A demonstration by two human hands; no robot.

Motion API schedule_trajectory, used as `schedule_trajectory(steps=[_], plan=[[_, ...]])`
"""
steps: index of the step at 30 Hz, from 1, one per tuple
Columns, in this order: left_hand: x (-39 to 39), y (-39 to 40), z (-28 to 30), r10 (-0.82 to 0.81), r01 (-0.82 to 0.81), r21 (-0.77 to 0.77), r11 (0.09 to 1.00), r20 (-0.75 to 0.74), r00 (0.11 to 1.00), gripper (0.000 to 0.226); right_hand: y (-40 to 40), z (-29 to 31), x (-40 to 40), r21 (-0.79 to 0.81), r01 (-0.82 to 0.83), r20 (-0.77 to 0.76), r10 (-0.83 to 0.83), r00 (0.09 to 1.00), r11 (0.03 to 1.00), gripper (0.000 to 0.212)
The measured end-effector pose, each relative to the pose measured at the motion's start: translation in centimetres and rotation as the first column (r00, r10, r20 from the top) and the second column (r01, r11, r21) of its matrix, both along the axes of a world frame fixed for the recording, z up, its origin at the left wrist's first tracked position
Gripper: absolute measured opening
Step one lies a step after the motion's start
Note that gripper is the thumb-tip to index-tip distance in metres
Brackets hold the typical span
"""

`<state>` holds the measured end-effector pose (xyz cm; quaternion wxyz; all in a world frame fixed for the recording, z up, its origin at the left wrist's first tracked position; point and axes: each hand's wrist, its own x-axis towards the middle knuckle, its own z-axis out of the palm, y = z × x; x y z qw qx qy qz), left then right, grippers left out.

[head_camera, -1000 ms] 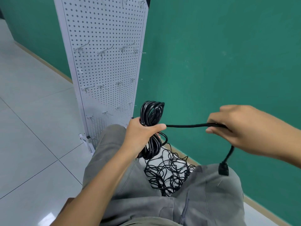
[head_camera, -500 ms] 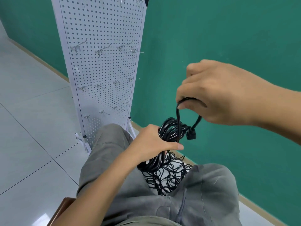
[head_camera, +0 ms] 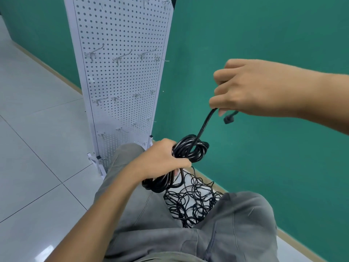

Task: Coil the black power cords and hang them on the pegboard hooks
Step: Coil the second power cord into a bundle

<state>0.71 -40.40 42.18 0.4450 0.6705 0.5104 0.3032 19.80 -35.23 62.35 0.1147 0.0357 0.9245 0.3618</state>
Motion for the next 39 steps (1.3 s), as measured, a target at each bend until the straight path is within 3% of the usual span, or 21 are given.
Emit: schedule_trajectory(steps=[3,6,9,12,17,22,25,30,34,37,39], plan=[[0.4,-0.6,0.5,-0.152,0.165,-0.095,0.982,0.135,0.979,0.013,0.6,-0.4,0.4,-0.062,0.071,-0.128,-0.079,0.989,0.996,0.041],[1.3,-1.6,1.2,-0.250,0.298,-0.156,0.942,0.269,0.930,0.019,1.2,-2.3,0.1,-0.200,0.106,-0.263,-0.158,0.952,0.974,0.045],[1.9,-2.5,2.0,-0.304,0.381,-0.138,0.914,0.387,0.870,0.021,2.1,-4.3,0.6,-0.285,0.121,-0.313,-0.212,0.926,0.951,0.044],[1.8,-2.4,2.2,-0.330,0.411,-0.048,0.910,0.516,0.791,0.030,2.8,-5.8,1.8,-0.248,0.150,-0.287,-0.220,0.932,0.957,0.041],[0.9,-2.6,2.6,-0.240,0.294,0.031,0.955,0.661,0.711,0.041,2.8,-7.7,3.4,-0.240,0.229,-0.262,-0.290,0.921,0.943,0.017],[1.3,-2.7,3.0,-0.135,0.136,0.054,0.989,0.697,0.704,0.048,1.8,-9.8,3.2,-0.431,0.297,-0.328,-0.455,0.828,0.852,0.016],[1.5,-2.9,3.4,-0.004,0.060,-0.047,0.997,0.758,0.653,0.021,1.3,-11.7,3.6,-0.573,0.327,-0.328,-0.577,0.748,0.751,0.037],[2.2,-2.6,2.9,0.150,0.028,-0.206,0.978,0.794,0.589,0.038,-1.0,-12.6,3.7,-0.676,0.251,-0.384,-0.621,0.684,0.693,0.053],[2.9,-2.9,2.9,0.143,0.027,-0.195,0.980,0.800,0.583,0.036,-2.7,-12.9,3.3,-0.780,0.223,-0.403,-0.742,0.536,0.585,0.079],[3.5,-3.3,3.1,0.180,-0.028,-0.198,0.980,0.814,0.552,0.034,-3.4,-13.5,2.7,-0.762,0.260,-0.431,-0.764,0.480,0.594,0.085],[3.7,-3.4,3.2,0.191,-0.052,-0.192,0.980,0.835,0.515,0.032,-3.5,-13.7,2.6,-0.735,0.273,-0.443,-0.744,0.500,0.621,0.088]])
